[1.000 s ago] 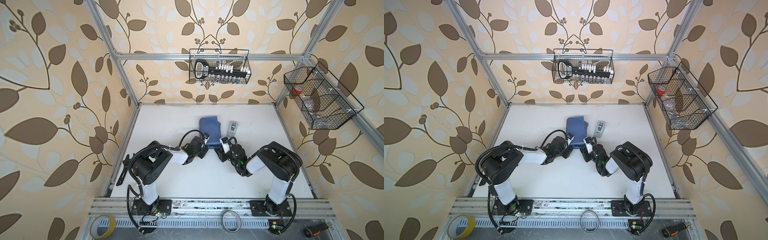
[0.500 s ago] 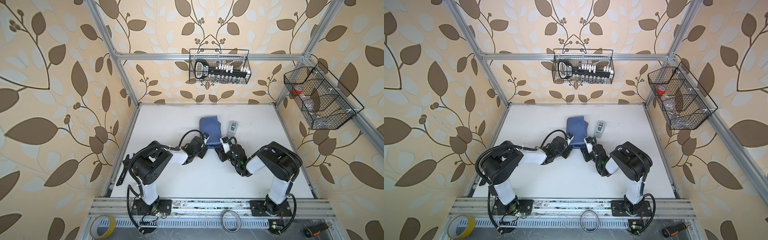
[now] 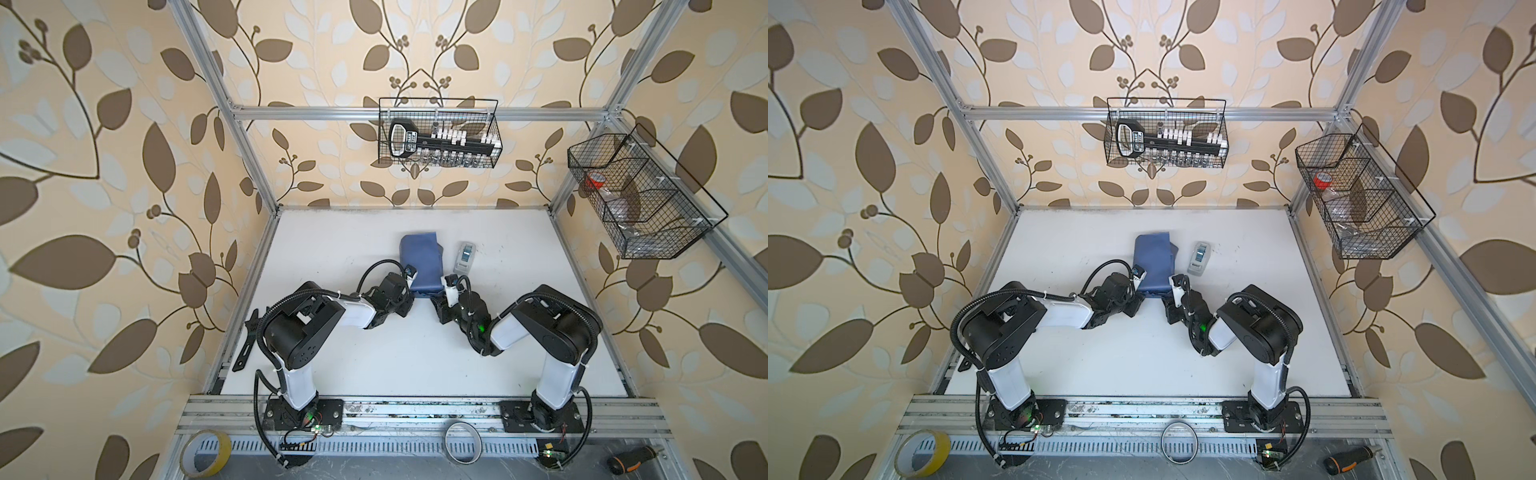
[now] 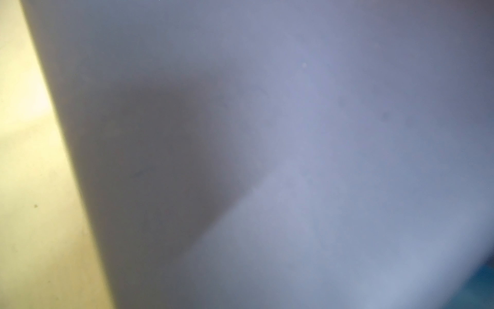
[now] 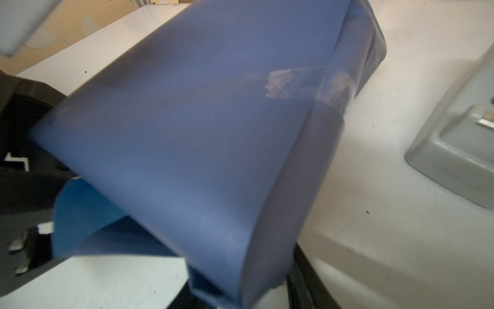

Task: Wrap a gift box in wrapping paper
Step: Fifth fold the wrapping paper around the gift box.

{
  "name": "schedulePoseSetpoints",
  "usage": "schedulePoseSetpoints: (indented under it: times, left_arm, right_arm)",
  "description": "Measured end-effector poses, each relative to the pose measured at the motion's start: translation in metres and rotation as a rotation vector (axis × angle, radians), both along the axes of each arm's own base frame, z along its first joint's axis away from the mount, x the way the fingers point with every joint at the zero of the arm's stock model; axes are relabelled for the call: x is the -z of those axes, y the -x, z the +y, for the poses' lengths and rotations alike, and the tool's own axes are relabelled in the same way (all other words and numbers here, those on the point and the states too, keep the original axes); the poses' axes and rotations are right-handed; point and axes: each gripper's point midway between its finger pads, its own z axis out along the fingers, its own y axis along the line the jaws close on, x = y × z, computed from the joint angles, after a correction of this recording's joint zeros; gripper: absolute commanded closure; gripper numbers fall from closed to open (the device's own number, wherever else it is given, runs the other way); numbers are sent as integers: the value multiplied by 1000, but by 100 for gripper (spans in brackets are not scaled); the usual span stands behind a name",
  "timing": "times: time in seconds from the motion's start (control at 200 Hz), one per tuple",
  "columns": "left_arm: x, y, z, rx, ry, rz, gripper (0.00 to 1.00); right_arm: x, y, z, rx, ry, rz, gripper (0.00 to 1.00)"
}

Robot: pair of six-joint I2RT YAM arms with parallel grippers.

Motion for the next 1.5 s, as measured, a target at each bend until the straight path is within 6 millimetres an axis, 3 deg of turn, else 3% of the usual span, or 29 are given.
schedulePoseSetpoints:
  times: [0.425,0.73,0.98,1.1,1.499]
  left_arm:
    - [1,27,-1,-14,21,25,54]
    - [1,65,6,-11,40,50,57]
    - [1,75,7,2,44,58,56]
    - [1,76,6,8,45,58,50]
    - [-2,79,3,44,8,24,17]
  right_arm:
    - [0,26,1,26,-8,18,66]
    - [1,59,6,-16,20,40,66]
    - [2,62,7,-30,36,43,64]
    - [2,63,7,-36,47,40,64]
    - [1,68,13,-93,54,45,64]
